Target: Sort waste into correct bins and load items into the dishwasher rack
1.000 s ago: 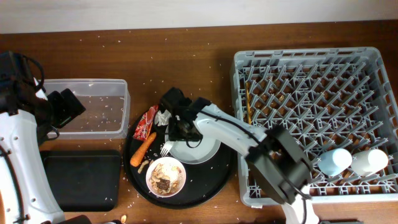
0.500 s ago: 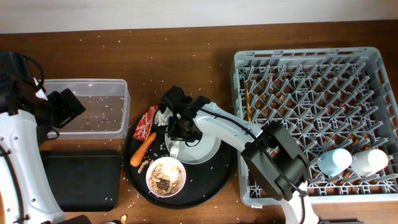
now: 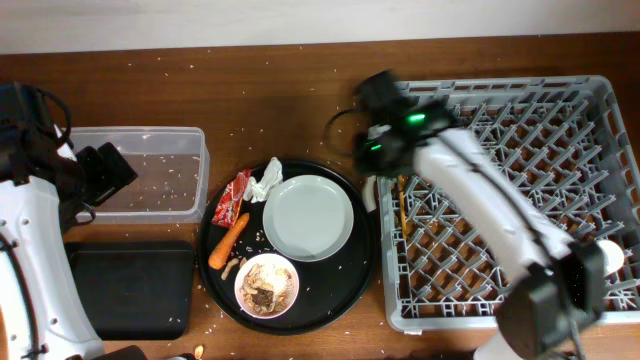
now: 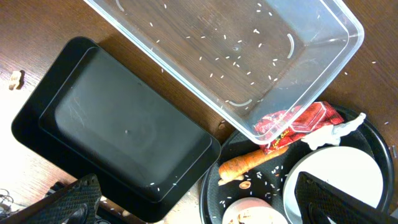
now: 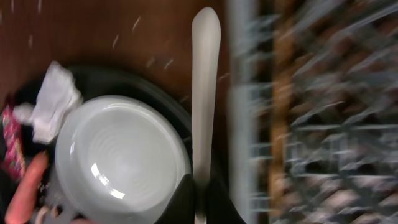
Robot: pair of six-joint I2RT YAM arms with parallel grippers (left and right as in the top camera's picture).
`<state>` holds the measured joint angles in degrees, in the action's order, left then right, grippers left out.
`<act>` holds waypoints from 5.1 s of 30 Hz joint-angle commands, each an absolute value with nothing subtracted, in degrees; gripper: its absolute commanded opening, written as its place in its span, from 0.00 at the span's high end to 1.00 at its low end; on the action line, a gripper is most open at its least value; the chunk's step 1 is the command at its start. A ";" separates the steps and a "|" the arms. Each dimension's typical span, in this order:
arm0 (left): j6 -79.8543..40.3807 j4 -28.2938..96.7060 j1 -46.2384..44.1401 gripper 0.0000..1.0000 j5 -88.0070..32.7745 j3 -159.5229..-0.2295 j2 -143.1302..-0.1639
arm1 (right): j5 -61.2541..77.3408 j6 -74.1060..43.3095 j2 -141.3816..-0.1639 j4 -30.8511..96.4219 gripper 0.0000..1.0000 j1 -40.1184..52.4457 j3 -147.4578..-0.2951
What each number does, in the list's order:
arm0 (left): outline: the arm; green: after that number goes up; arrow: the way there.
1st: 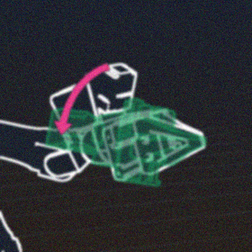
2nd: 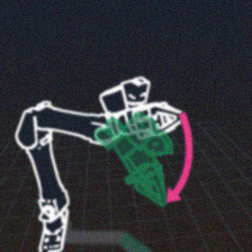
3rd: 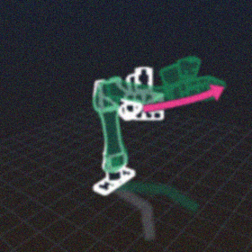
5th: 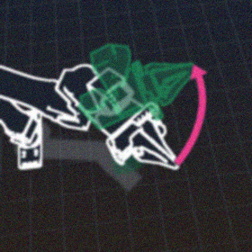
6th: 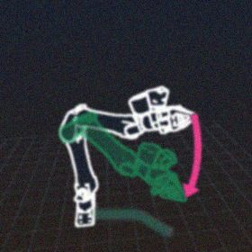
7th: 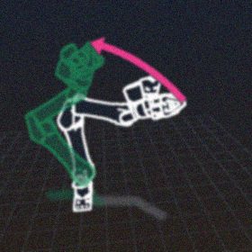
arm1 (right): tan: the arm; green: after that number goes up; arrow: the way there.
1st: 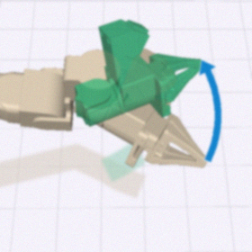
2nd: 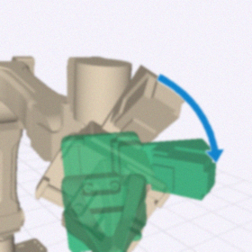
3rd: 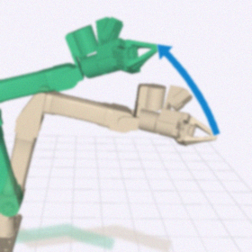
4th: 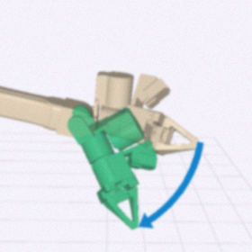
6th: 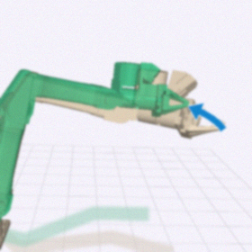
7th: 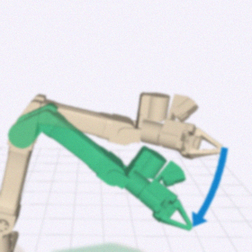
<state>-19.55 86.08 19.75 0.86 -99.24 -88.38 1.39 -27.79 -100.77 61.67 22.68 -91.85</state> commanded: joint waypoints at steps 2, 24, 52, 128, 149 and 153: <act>-20.14 86.00 20.03 0.01 0.86 -100.03 -87.39 | -4.08 -17.50 -101.65 66.70 0.96 15.27 -91.74; -20.12 86.02 20.03 0.01 0.89 -100.03 -87.39 | 5.41 -43.59 -103.63 47.70 0.68 37.87 -66.87; -20.12 86.02 20.03 0.01 0.86 -100.03 -87.39 | -70.94 -29.17 -83.74 87.35 0.96 19.88 -95.90; -4.21 43.79 -22.13 0.33 8.45 -82.81 -116.71 | -18.37 -26.02 -69.21 77.41 0.01 37.12 -98.39; -10.44 61.14 1.85 0.18 8.95 -94.41 -101.12 | -18.20 -26.00 -47.66 83.11 0.02 37.12 -98.63; -10.31 63.18 -1.17 0.23 -2.87 -95.39 -101.14 | -18.22 -26.02 -47.66 85.47 0.02 37.12 -98.63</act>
<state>-10.31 61.28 1.54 5.65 -94.30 -100.95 -17.98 -25.56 -47.72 84.82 36.84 -98.67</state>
